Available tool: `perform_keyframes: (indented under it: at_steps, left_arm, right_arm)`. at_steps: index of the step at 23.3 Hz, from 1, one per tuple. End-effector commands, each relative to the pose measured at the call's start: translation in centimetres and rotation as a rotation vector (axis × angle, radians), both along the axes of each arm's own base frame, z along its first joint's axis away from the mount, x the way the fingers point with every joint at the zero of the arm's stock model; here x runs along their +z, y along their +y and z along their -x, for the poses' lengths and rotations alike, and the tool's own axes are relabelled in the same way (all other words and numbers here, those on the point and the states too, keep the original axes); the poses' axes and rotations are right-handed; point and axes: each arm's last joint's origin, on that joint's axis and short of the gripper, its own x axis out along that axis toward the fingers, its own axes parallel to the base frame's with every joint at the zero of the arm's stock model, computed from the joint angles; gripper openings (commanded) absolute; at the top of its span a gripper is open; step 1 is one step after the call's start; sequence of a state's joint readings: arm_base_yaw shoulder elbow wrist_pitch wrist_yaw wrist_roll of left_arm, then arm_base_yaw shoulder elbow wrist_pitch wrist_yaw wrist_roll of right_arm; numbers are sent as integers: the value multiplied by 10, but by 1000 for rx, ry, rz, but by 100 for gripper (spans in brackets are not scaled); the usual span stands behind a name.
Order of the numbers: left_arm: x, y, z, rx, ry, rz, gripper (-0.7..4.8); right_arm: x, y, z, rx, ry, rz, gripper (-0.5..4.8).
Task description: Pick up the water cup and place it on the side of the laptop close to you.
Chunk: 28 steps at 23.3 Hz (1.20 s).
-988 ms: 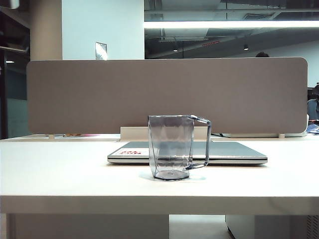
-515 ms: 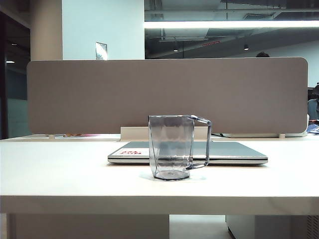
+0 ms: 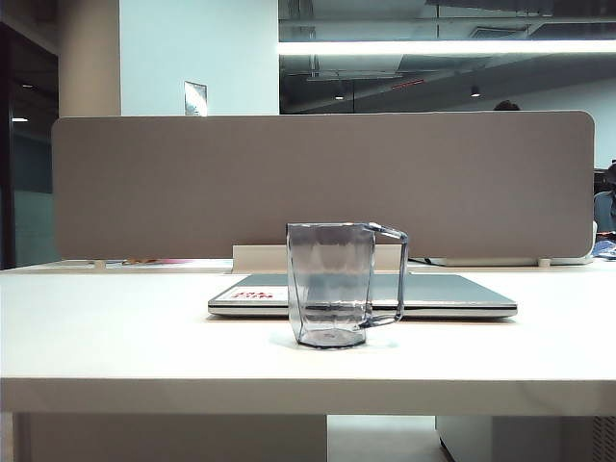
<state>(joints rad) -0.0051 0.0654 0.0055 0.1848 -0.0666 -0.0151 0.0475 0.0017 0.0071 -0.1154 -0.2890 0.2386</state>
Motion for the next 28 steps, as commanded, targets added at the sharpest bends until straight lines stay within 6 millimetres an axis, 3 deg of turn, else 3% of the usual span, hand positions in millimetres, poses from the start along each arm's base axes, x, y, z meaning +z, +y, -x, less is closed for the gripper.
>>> perform_keyframes:
  at_steps: [1, 22, 25, 28]
  left_arm:
    - [1, 0, 2, 2, -10, -27, -6]
    - [-11, 0, 3, 2, 109, -26, -5]
    - [-11, 0, 3, 1, 109, -26, -5]
    - [-11, 0, 3, 1, 109, -26, -5]
  right_arm:
    - [0, 0, 0, 3, -9, 2, -1]
    - [0, 0, 0, 1, -11, 9, -1]
    - [0, -2, -1, -62, -54, 140, -1]
    - [0, -8, -2, -241, -64, 274, -1]
